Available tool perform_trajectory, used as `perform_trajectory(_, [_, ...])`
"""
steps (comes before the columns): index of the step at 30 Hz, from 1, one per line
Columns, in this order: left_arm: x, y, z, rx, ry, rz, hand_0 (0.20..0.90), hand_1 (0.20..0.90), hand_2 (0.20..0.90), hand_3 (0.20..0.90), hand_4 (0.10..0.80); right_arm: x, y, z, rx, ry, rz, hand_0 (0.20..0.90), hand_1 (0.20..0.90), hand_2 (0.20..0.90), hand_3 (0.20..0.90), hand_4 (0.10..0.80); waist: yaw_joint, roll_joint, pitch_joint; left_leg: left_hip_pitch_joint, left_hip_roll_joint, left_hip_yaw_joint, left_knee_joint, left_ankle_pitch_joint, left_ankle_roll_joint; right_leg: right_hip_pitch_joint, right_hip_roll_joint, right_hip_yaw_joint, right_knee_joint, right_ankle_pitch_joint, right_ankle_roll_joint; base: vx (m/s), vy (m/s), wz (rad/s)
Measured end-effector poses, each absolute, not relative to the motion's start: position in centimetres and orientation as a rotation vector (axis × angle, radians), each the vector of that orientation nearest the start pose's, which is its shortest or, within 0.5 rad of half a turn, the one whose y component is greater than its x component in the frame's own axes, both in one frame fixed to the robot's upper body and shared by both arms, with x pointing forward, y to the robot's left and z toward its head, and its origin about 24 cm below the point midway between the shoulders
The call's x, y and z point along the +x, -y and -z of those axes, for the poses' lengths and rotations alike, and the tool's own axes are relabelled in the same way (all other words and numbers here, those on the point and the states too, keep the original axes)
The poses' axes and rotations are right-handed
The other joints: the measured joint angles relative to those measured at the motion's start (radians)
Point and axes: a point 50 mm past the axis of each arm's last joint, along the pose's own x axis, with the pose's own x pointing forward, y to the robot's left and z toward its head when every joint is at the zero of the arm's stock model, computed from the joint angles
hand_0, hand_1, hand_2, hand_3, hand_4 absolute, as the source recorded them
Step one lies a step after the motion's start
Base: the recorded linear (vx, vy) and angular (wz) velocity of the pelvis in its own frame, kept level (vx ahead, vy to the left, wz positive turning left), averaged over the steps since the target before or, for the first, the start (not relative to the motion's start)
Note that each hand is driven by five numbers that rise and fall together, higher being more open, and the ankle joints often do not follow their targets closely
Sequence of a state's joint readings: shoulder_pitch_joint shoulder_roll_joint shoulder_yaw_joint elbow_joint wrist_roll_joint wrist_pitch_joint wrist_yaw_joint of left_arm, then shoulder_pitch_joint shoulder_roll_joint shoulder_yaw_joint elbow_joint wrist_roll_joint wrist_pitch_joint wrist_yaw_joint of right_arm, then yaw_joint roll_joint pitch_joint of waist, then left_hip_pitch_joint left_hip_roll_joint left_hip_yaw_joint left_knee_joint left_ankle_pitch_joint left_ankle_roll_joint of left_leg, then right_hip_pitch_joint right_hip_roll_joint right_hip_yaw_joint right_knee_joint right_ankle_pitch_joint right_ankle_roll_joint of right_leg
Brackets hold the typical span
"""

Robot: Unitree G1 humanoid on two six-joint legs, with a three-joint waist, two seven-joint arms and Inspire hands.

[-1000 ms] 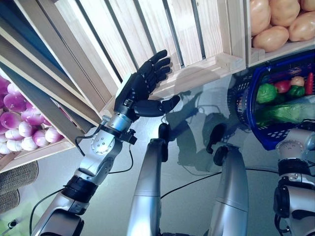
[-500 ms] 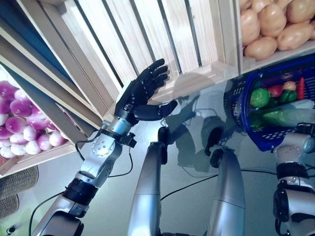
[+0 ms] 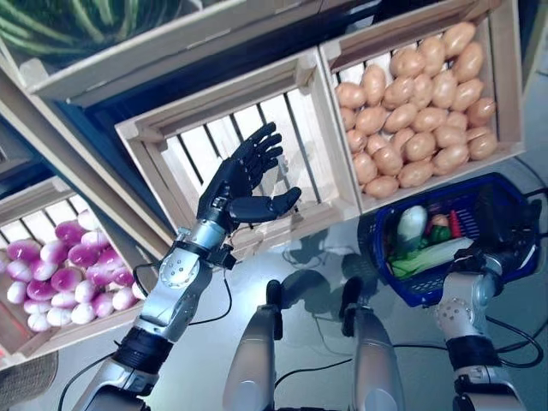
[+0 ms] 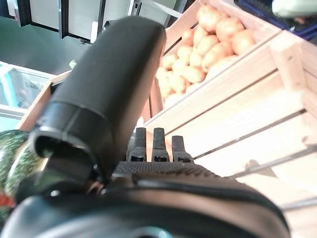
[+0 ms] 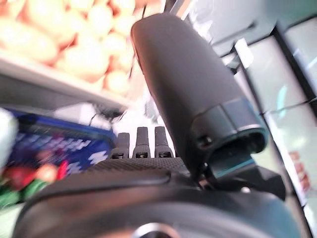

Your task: Put vegetables into the basket

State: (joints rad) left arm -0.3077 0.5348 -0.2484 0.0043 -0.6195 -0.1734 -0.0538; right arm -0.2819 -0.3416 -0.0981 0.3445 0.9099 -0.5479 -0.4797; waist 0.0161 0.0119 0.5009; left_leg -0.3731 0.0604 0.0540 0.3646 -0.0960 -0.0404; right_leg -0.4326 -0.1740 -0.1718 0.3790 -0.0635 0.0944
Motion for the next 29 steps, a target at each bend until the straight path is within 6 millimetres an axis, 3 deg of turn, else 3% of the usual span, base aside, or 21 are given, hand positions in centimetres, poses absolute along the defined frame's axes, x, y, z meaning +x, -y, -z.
perform_trajectory(2, [29.8,-16.9,-12.8,-0.088,0.278,0.34,0.9,0.9,0.9,0.9,0.8,28.1,27.9,-8.6,0.633,0.39,0.718,0.9,0.9,0.9,0.9,0.8,-0.007,-0.003,-0.002,0.07,0.006,0.009,-0.069,0.022,-0.001,0.064,0.01,-0.003,-0.065,0.022,0.001,0.083,0.067,-0.14])
perform_trajectory(7, [28.9,-17.3,-9.8,-0.271,0.154,0.286,0.9,0.9,0.9,0.9,0.8,27.3,25.7,-5.9,0.491,0.258,0.644,0.9,0.9,0.9,0.9,0.8,-0.024,-0.02,-0.048,0.214,0.017,0.016,-0.198,0.05,-0.009,0.198,0.036,-0.008,-0.181,0.045,0.004,0.127,0.038,-0.08])
perform_trajectory(11, [27.3,-17.8,-5.4,-0.343,-0.015,0.206,0.9,0.9,0.9,0.9,0.8,25.5,23.3,-1.9,0.281,0.054,0.528,0.9,0.9,0.9,0.9,0.8,-0.029,-0.031,-0.159,0.318,0.028,0.036,-0.312,0.072,-0.013,0.294,0.057,-0.009,-0.299,0.073,0.008,0.017,0.061,-0.11])
perform_trajectory(15, [26.8,-17.9,-1.6,-0.305,-0.168,0.167,0.9,0.9,0.9,0.9,0.8,24.3,21.7,2.5,0.158,-0.179,0.385,0.9,0.9,0.9,0.9,0.8,-0.032,-0.032,-0.246,0.382,0.032,0.038,-0.363,0.077,-0.014,0.374,0.063,-0.014,-0.384,0.096,0.016,-0.028,0.047,0.0])
perform_trajectory(20, [25.6,-18.4,2.2,-0.232,-0.327,0.129,0.9,0.9,0.9,0.9,0.8,21.0,20.3,8.3,-0.003,-0.51,0.193,0.9,0.9,0.9,0.9,0.8,-0.026,-0.029,-0.302,0.441,0.029,0.033,-0.409,0.09,-0.014,0.457,0.068,-0.03,-0.468,0.124,0.02,-0.018,0.022,0.08])
perform_trajectory(23, [24.9,-19.0,3.8,-0.174,-0.393,0.127,0.9,0.9,0.9,0.9,0.8,19.0,20.6,10.5,-0.077,-0.65,0.129,0.9,0.9,0.9,0.9,0.8,-0.025,-0.023,-0.319,0.445,0.029,0.033,-0.418,0.098,-0.013,0.459,0.067,-0.033,-0.469,0.124,0.02,0.03,0.02,0.05])
perform_trajectory(29, [20.5,-20.0,9.7,-0.069,-0.693,0.07,0.9,0.9,0.9,0.9,0.8,13.8,21.8,14.1,-0.144,-0.95,0.101,0.9,0.9,0.9,0.9,0.8,-0.029,-0.004,-0.385,0.478,0.033,0.037,-0.447,0.108,-0.014,0.476,0.07,-0.032,-0.472,0.123,0.021,0.047,0.013,-0.04])
